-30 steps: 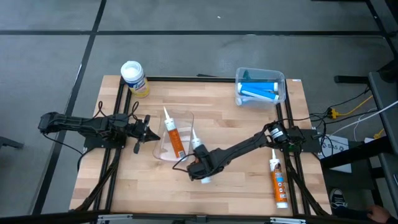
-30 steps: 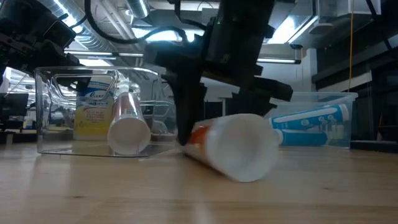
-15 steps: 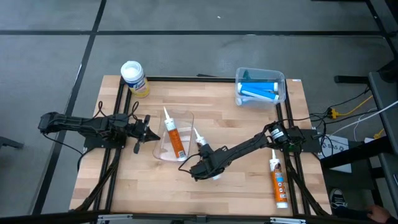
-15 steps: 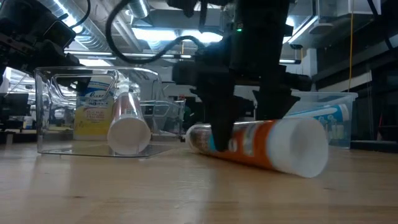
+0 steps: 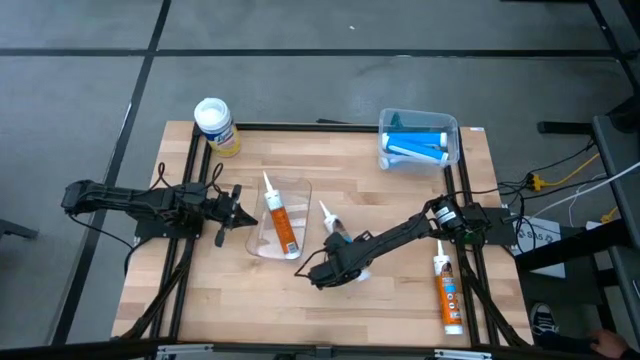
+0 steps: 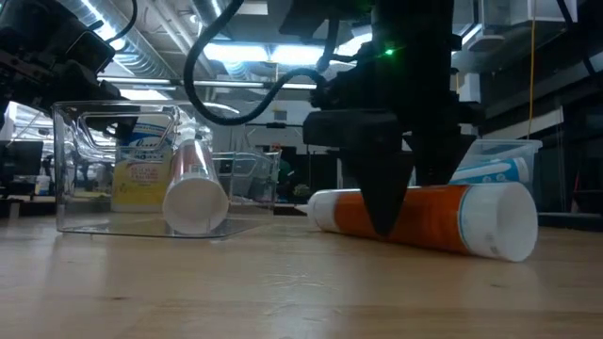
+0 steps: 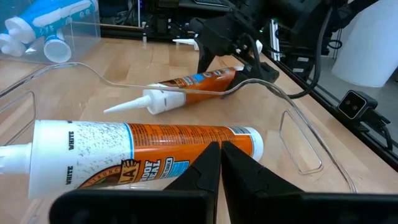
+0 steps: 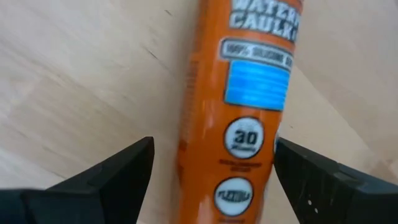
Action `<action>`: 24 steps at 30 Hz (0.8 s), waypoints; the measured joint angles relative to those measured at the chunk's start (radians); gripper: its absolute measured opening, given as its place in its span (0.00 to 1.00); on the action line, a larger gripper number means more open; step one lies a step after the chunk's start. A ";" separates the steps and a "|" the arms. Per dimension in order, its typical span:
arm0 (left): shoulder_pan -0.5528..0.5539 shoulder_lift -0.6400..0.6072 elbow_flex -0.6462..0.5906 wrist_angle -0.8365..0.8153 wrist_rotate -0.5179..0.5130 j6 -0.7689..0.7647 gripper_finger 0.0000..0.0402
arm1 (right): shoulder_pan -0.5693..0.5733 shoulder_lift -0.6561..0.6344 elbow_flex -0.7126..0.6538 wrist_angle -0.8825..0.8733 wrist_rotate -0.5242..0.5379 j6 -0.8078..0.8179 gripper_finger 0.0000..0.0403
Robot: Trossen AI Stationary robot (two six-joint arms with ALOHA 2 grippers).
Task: Pick & place silicon tubes, Sealant and Lysol wipes
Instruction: Put the top orange sealant into the transparent bin
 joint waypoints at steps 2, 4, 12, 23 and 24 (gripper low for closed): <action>0.000 0.000 0.000 0.000 0.000 0.000 0.03 | 0.000 0.000 0.000 -0.003 -0.007 -0.025 0.80; 0.000 0.000 0.000 0.000 0.000 0.000 0.02 | 0.000 -0.004 -0.002 0.001 -0.007 -0.043 0.80; 0.000 0.000 0.000 0.000 0.000 0.000 0.03 | -0.011 -0.151 -0.219 0.192 -0.013 -0.041 0.80; 0.000 0.000 0.000 0.000 0.000 0.000 0.03 | -0.056 -0.318 -0.559 0.542 -0.134 -0.165 0.80; 0.000 0.000 0.000 0.000 0.000 0.000 0.03 | -0.059 -0.334 -0.581 0.566 -0.138 -0.174 0.80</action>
